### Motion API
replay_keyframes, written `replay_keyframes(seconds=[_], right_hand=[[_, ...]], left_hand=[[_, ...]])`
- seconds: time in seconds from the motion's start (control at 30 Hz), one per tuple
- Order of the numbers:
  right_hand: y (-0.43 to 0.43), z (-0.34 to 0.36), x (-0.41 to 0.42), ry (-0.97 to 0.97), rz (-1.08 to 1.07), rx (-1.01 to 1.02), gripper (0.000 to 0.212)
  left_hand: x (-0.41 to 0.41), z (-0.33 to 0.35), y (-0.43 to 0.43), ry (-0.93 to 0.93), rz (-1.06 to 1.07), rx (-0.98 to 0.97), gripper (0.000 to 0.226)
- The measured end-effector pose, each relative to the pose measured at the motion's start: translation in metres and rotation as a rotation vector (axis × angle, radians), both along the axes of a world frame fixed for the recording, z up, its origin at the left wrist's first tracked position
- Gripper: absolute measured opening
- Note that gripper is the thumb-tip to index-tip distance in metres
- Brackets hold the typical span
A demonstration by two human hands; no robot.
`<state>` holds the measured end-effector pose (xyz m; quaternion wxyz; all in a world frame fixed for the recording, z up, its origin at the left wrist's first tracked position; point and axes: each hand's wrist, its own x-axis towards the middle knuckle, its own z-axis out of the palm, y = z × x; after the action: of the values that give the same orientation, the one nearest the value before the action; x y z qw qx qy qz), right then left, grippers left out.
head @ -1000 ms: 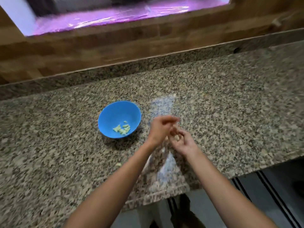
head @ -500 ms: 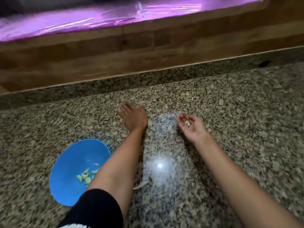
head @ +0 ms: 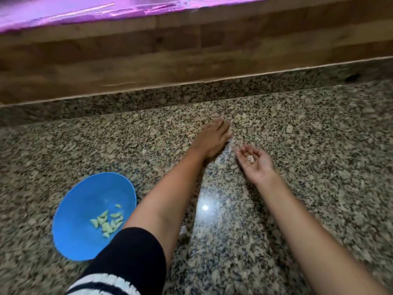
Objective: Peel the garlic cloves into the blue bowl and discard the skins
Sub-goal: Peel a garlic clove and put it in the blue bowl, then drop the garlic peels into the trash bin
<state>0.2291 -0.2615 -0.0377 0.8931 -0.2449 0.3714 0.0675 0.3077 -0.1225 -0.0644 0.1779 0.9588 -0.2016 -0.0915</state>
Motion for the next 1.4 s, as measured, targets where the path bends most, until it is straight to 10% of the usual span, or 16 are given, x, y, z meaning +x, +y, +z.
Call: replay_keyframes(seconds=[0.43, 0.63, 0.8, 0.93, 1.1, 1.4], right_hand=[[0.005, 0.011, -0.086, 0.059, -0.019, 0.007, 0.023], [0.030, 0.018, -0.096, 0.078, 0.073, -0.014, 0.025], [0.046, 0.038, -0.110, 0.022, 0.160, -0.031, 0.019], [0.092, 0.062, -0.138, -0.041, 0.337, 0.020, 0.024], [0.212, 0.075, -0.195, -0.112, 0.720, 0.119, 0.025], [0.454, 0.065, -0.463, 0.028, 1.393, 0.199, 0.030]], left_hand=[[-0.166, 0.006, 0.030, -0.276, 0.049, 0.017, 0.023], [-0.178, 0.023, 0.023, -0.099, 0.272, 0.007, 0.010], [-0.169, 0.073, 0.048, 0.731, 0.959, -1.083, 0.016], [-0.229, 0.107, 0.106, 0.818, 1.019, -1.634, 0.022], [-0.348, 0.118, 0.209, 0.510, 1.226, -1.842, 0.047], [-0.665, 0.089, 0.381, -0.337, 1.777, -2.170, 0.023]])
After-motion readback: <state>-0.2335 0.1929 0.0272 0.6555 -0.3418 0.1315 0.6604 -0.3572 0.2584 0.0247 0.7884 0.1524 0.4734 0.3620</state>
